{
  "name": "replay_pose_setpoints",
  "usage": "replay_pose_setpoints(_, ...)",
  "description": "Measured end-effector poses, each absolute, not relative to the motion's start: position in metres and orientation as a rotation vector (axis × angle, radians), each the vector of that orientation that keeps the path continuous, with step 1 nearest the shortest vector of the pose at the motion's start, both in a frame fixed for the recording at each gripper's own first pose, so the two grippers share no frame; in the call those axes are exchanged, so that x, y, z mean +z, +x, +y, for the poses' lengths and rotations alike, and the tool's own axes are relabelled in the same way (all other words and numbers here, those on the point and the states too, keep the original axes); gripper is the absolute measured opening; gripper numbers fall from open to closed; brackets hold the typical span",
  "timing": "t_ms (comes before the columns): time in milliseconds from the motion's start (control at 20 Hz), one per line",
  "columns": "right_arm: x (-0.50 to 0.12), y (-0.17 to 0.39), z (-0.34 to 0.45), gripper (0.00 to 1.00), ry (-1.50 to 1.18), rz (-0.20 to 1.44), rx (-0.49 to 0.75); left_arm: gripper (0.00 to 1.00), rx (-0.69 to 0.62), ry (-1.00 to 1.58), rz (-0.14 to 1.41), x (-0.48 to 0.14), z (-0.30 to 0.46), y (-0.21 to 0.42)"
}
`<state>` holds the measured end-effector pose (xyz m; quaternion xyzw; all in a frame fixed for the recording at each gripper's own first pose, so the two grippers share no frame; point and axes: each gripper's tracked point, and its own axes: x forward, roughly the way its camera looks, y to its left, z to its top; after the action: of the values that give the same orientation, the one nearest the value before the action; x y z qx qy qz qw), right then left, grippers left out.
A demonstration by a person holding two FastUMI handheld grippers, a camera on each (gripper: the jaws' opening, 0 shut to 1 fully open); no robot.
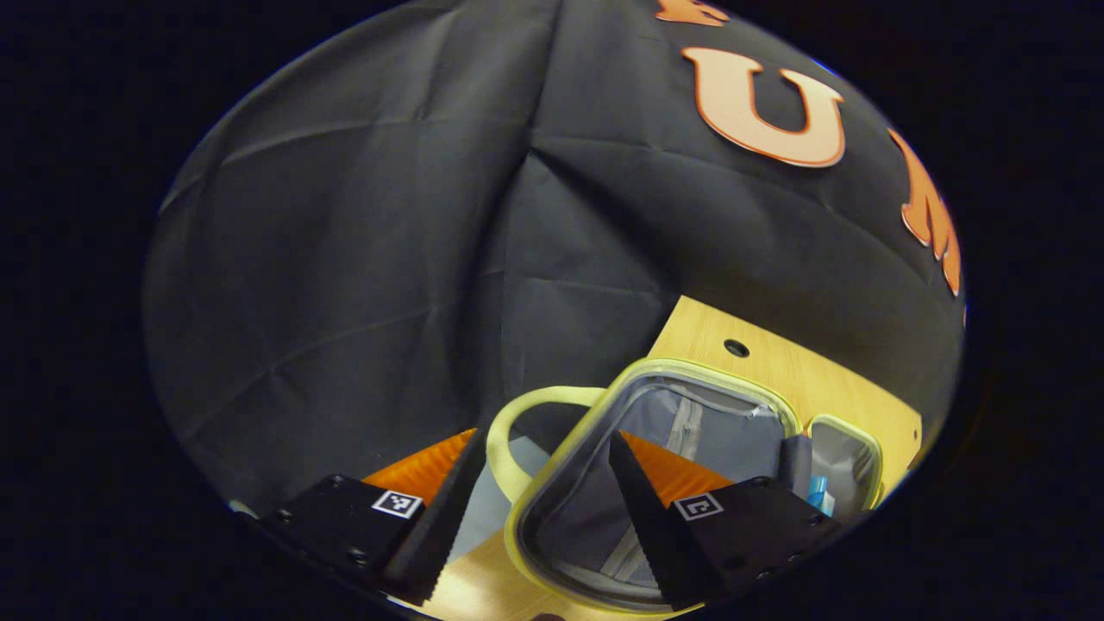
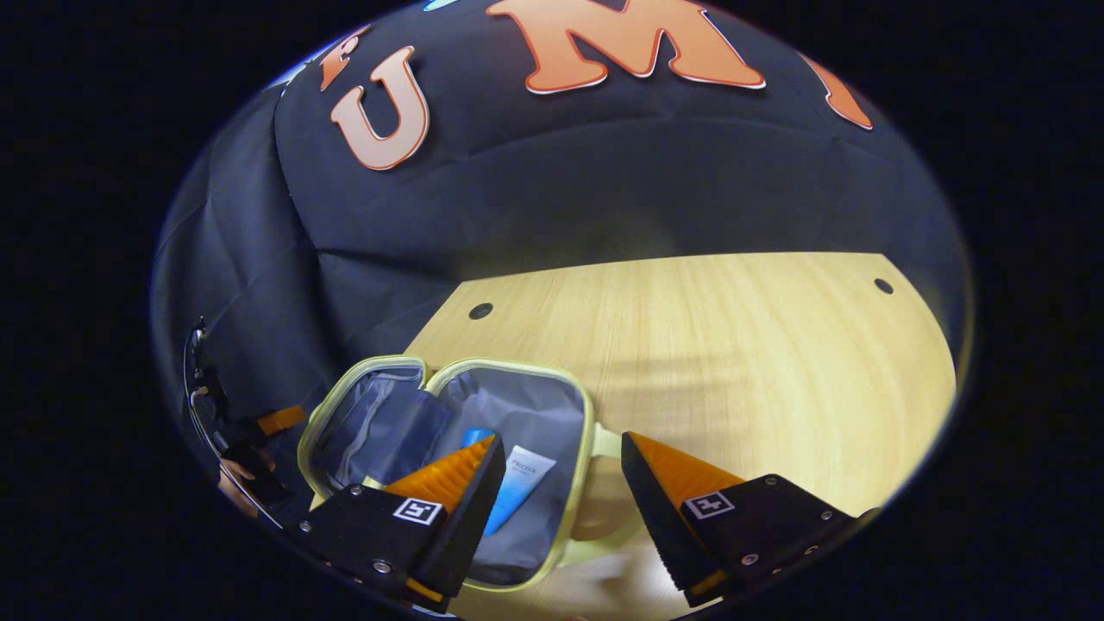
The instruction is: First open the suitcase, pack the skin care products into it, and then close the suitcase.
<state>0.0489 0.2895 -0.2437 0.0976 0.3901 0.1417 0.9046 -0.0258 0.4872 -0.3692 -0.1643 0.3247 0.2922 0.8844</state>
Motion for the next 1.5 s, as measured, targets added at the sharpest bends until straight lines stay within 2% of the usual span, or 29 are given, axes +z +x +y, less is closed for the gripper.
replay_pose_setpoints(50,-0.242,0.049,0.284,0.87,0.196,0.809,0.275,0.91,0.620,-0.389,0.666,-0.374,0.495,-0.025)
replay_pose_setpoints(400,-0.230,0.063,0.266,0.88,0.183,0.787,0.222,0.91,0.661,-0.687,0.679,-0.409,0.534,-0.027)
replay_pose_setpoints(450,-0.229,0.066,0.265,0.88,0.190,0.789,0.218,0.96,0.653,-0.730,0.692,-0.413,0.540,-0.029)
replay_pose_setpoints(500,-0.227,0.069,0.262,0.89,0.195,0.784,0.208,0.91,0.645,-0.781,0.704,-0.413,0.541,-0.033)
replay_pose_setpoints(550,-0.224,0.072,0.259,0.89,0.204,0.775,0.203,0.96,0.630,-0.822,0.710,-0.415,0.543,-0.034)
replay_pose_setpoints(650,-0.219,0.074,0.251,0.89,0.207,0.755,0.192,0.66,0.607,-0.876,0.724,-0.423,0.541,-0.027)
replay_pose_setpoints(850,-0.208,0.075,0.236,0.89,0.204,0.731,0.182,0.25,0.597,-0.900,0.782,-0.439,0.537,-0.034)
replay_pose_setpoints(900,-0.204,0.076,0.232,0.89,0.202,0.719,0.184,0.24,0.598,-0.876,0.777,-0.430,0.545,-0.035)
replay_pose_setpoints(1000,-0.196,0.076,0.224,0.89,0.191,0.693,0.181,0.16,0.585,-0.821,0.786,-0.424,0.538,-0.040)
replay_pose_setpoints(1500,-0.143,0.076,0.171,0.89,0.116,0.512,0.125,0.15,0.419,-0.615,0.595,-0.300,0.515,-0.011)
